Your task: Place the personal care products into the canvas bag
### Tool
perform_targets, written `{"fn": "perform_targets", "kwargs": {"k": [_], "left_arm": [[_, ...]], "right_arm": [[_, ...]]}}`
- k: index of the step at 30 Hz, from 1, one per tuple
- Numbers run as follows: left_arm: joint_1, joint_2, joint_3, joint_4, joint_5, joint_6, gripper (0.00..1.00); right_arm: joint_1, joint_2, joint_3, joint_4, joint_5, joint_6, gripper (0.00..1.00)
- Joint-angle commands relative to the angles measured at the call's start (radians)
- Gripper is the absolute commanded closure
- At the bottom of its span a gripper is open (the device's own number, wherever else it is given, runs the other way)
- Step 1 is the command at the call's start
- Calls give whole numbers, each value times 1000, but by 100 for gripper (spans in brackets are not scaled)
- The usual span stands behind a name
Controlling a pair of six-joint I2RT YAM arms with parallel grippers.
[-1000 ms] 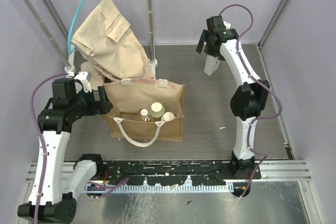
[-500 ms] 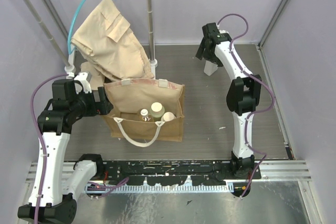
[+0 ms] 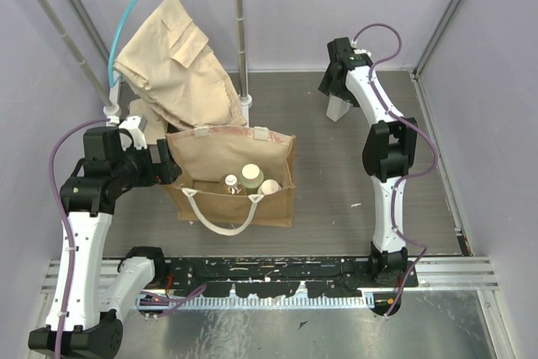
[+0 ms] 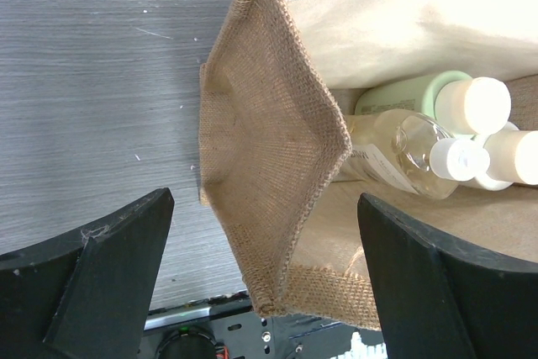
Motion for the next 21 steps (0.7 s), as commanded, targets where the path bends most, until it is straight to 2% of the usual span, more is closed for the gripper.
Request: {"fn": "perform_targets", "kwargs": {"k": [1,4,6,11,16,18,21], "left_arm": [[-4,0,-8,21,26,-2,2],[-5,5,-8,22,25,-1,2],[-5,7,-9,22,25,-3,2],[-5,9,-8,22,23,-3,2],[-5,16,-9,25,21,-4,2],[-5,19,-9,25,22,-5,2],[-5,19,-11,27,20,-7,2]], "right_arm": [[-4,5,48,28,46,14,2],[-4,7,48,30,57,6,7],[-5,7,46,33,58,-4,18],[-5,6,44,38,52,-22,62],[-5,-7,43,43,25,-58,93],[-4,-19,36,39,24,-70,99],[4,-61,0,39,31,-95,99]]}}
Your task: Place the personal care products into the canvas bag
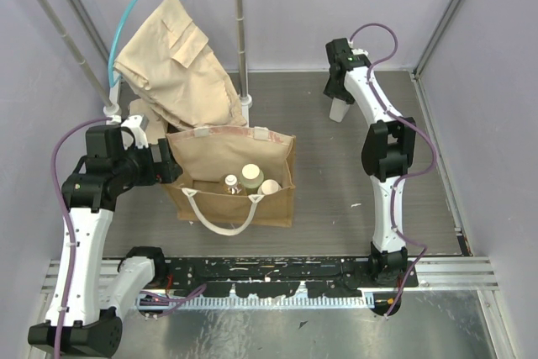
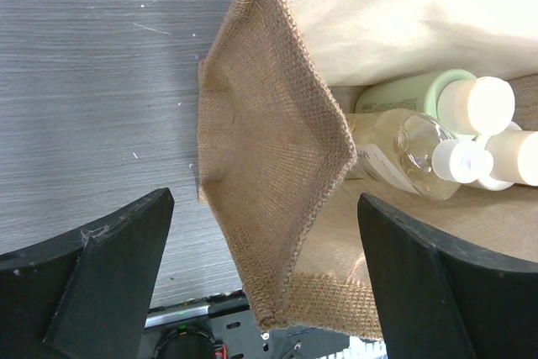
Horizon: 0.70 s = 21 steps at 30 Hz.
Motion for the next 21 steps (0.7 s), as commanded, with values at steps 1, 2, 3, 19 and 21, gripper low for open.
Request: {"fn": "perform_targets", "kwargs": {"k": [1,2,3,19,21], "left_arm": [[-2,1,-11,28,18,-6,2],[-2,2,-11,28,16,-5,2],[-1,2,-11,27,15,-6,2],[-1,3,-14,33,-9,-11,2],[-2,2,-14,33,-10,-12,2]], "right_arm": [[10,-91,-17,24,25,-55,99],[17,-108,-36,29,29,-70,99],[26,-127,-55,33,32,-78,99],[361,-396,-11,-70,79,-255,99],[406,-411,41,-95,109,-272,99]]}}
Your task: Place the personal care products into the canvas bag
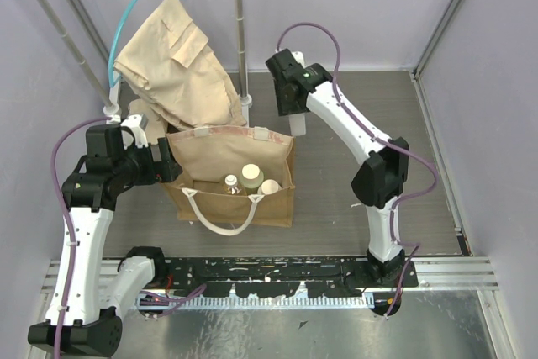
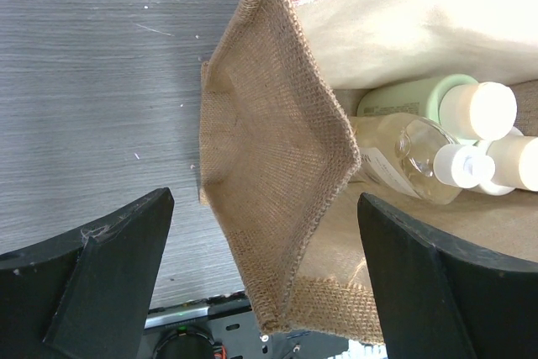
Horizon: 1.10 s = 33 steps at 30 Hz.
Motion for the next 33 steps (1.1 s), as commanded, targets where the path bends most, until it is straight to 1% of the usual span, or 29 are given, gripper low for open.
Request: {"fn": "perform_targets", "kwargs": {"k": [1,5,9,13,19,23,29,33], "left_arm": [[-2,-3,-14,26,0,-2,2],[-2,0,-14,27,-3,-1,2],[-1,5,-17,30,-16,-2,2],[-1,6,-14,28,-41,-3,2],[-2,-4,-8,16,-53,-3,2],[-2,-15,-2,2,-74,0,2],[-1,-19,5,-14,-98,2,2],[-2,-19,7,-21,-107,2,2]], "right_arm": [[77,-185,193,-4,112,-68,99],[173,-194,306,-45,170,-99,99],[281,-216,353,-46,226,-117,99],[381,-246,382,-34,222,-115,99],[542,-328,283,104,219,-98,99],[613,-328,282,139,195,-93,99],[671,-313,269,164,170,-79,99],[672,-319,196,209,158,-77,99]]}}
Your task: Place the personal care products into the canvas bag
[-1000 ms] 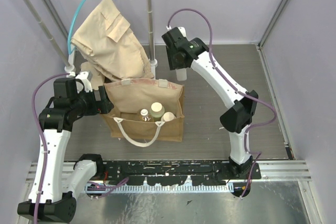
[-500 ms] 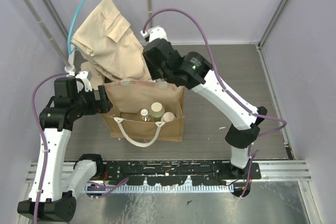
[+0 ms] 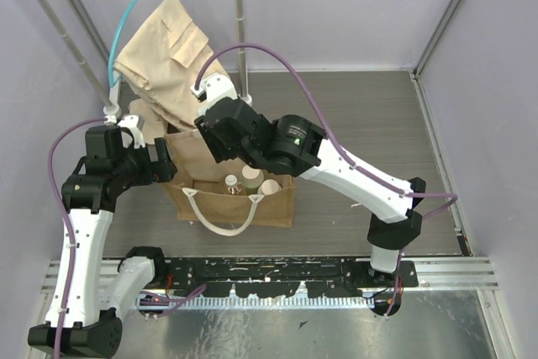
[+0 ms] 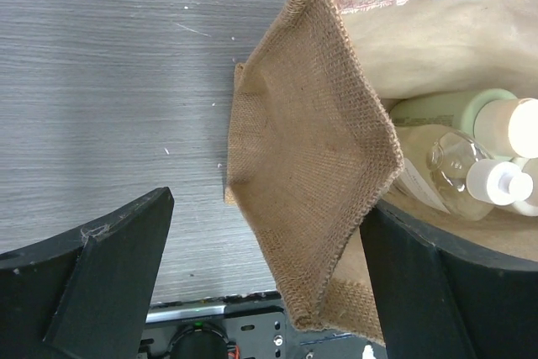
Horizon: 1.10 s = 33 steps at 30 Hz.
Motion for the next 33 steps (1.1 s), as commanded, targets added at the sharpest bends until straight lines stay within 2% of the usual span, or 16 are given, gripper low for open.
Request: {"fn": "perform_targets", "kwargs": {"k": [1,11,19,23,33], "left_arm": [[-2,-10,12,-24,-22,2,2],[-2,-13,73,-70,-39,5,2],[-2,-14,87,-79,-25,-2,2],[-2,-19,96,-89,-25,-1,2],[-1,-21,137,-111,-14,4,2]], "right_arm": [[-1,-81,-45,223,38,10,99],[-1,-109,-219,420,-97,45,99],[-2,-89,-291,548,-218,74,99],[-10,-62,-317,581,-229,78,99],[-118,17,-422,604,-309,120,99]]}}
